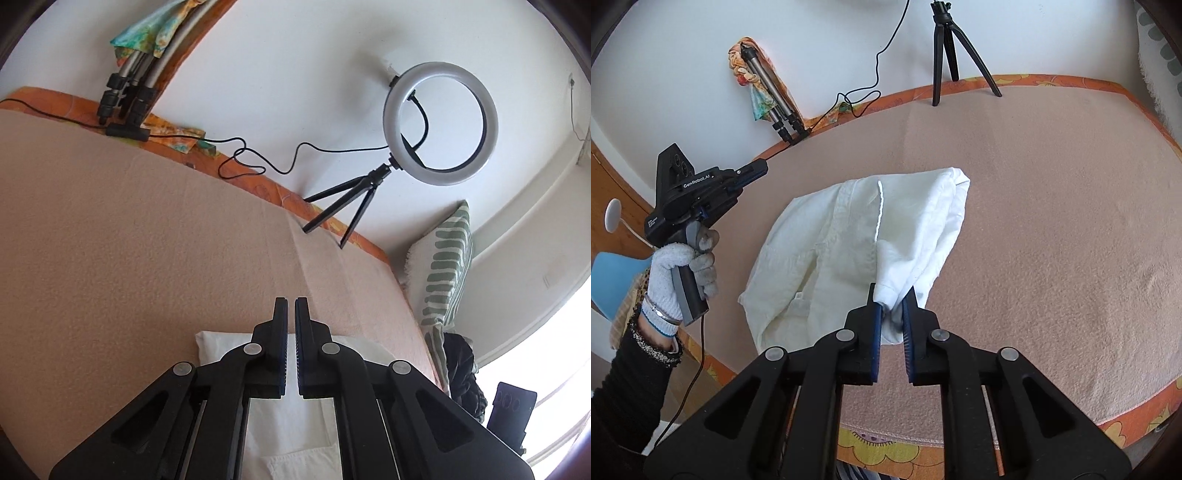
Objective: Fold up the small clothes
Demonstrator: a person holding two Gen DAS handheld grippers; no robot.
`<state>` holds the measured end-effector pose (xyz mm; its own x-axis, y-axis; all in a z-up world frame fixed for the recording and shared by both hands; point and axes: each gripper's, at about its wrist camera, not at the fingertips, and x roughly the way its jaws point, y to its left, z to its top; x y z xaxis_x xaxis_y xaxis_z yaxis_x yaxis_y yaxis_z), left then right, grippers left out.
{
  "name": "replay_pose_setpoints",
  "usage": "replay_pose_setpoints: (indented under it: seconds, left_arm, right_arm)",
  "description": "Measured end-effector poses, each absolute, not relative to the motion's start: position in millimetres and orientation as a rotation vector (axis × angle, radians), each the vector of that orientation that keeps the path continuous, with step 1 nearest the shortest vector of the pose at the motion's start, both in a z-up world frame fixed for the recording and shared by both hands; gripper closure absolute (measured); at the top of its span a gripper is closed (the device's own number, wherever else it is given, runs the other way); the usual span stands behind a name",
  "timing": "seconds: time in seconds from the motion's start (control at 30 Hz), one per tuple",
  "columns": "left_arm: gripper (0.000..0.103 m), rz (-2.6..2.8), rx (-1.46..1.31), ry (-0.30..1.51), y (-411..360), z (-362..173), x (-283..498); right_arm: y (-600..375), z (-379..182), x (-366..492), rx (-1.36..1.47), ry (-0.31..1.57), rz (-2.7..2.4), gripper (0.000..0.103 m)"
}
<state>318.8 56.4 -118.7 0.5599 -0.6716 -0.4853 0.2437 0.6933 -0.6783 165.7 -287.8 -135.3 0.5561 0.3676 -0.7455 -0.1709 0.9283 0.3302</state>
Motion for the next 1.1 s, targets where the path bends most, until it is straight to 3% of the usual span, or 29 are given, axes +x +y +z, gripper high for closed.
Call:
replay_pose_setpoints:
  seconds: [0.07, 0.13, 0.23, 0.5, 0.9, 1.03, 1.1]
  left_arm:
    - [0.089, -0.566, -0.612, 0.895, 62.3, -133.6, 328.6]
    - [0.088, -0.567, -0.656, 0.957, 71.0, -148.9, 334.2]
    - [0.073, -0.537, -0.698, 1.076, 80.3, -171.5, 337.5]
    - [0.072, -0.605, -0.844, 1.102, 87.2, -197.9, 332.8]
    - [0.072, -0.688, -0.711, 1.09, 31.0, -189.1, 350.0]
    - [0.089, -0.687, -0.71, 1.067, 26.8, -190.3, 348.3]
    - [0.091, -0.683, -0.693, 1.04, 27.2, -185.0, 344.3]
  right_arm:
    - [-291.2, -141.9, 163.4, 0.244, 0.94, 0.325, 0.092]
    - [-293.0, -146.3, 162.5, 0.253, 0.949, 0.324, 0.092]
    - [-295.2, -148.9, 163.4, 0.274, 0.956, 0.327, 0.092]
    - [-292.6, -149.2, 167.7, 0.27, 0.966, 0.34, 0.092]
    - [-296.6, -162.6, 173.0, 0.334, 0.995, 0.35, 0.092]
    - [-294.4, -160.6, 171.5, 0.322, 0.99, 0.342, 0.092]
    - [-293.7, -157.5, 169.9, 0.317, 0.986, 0.336, 0.092]
